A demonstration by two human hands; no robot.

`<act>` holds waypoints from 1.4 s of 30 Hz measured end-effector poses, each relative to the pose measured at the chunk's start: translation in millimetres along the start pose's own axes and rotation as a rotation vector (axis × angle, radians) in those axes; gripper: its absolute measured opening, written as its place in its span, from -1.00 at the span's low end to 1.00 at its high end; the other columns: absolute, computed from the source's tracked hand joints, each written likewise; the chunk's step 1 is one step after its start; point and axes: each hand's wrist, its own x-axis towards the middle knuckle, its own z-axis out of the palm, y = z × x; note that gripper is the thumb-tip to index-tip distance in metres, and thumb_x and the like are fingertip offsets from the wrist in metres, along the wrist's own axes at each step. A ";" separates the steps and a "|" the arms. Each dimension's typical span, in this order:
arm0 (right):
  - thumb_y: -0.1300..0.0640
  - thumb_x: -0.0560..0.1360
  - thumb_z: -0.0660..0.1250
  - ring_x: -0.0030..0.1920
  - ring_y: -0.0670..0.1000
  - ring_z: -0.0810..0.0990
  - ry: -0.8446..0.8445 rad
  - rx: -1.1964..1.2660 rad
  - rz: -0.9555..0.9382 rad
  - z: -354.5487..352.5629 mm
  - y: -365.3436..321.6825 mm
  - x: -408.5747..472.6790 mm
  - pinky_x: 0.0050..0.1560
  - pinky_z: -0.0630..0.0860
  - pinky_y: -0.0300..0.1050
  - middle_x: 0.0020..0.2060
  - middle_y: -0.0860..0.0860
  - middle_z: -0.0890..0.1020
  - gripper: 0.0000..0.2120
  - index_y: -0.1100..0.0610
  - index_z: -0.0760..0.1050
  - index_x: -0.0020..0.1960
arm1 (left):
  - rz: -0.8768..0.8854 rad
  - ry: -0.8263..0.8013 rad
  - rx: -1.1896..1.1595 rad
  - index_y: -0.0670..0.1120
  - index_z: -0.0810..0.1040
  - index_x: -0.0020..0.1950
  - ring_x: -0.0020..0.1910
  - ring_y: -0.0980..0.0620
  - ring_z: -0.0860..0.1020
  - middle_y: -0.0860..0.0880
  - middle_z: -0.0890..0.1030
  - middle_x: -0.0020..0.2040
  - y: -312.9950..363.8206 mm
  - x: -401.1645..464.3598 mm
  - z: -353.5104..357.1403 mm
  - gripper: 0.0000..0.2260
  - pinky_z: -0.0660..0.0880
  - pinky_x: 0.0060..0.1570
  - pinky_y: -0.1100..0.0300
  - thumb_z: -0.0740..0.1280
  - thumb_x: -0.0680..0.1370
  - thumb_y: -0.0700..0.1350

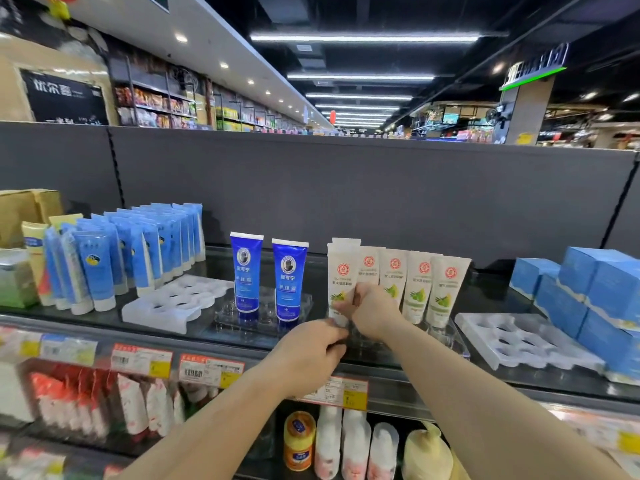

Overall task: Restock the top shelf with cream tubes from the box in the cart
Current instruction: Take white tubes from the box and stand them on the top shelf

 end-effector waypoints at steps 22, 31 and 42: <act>-0.07 0.59 0.19 0.05 0.05 0.58 -0.113 -0.300 -0.446 126.8 -117.0 -135.1 0.00 0.47 -0.09 0.01 -0.01 0.65 -0.72 0.03 0.60 0.09 | -0.389 0.293 0.329 0.03 0.50 0.25 0.21 -0.07 0.51 -0.02 0.57 0.21 -79.0 -189.1 -85.4 -0.70 0.47 0.17 0.00 0.20 0.59 0.13; -0.18 0.59 0.06 0.51 0.17 0.08 -0.298 -0.493 -0.636 347.7 -291.2 -235.4 0.49 0.02 0.16 0.50 0.08 0.20 -0.47 0.03 0.25 0.47 | -0.818 0.224 0.634 0.13 0.27 0.48 0.53 -0.13 0.11 -0.04 0.19 0.55 -211.0 -434.3 -195.4 -0.50 0.05 0.48 -0.17 0.11 0.57 0.26; -0.18 0.58 0.10 0.53 0.14 0.02 -0.497 -0.425 -0.934 530.7 -440.1 -302.2 0.50 -0.09 0.18 0.51 0.06 0.19 -0.46 -0.01 0.20 0.50 | -1.207 0.341 0.590 0.14 0.22 0.50 0.56 -0.15 0.00 -0.06 0.09 0.58 -313.6 -612.6 -254.6 -0.48 -0.06 0.50 -0.17 0.12 0.57 0.26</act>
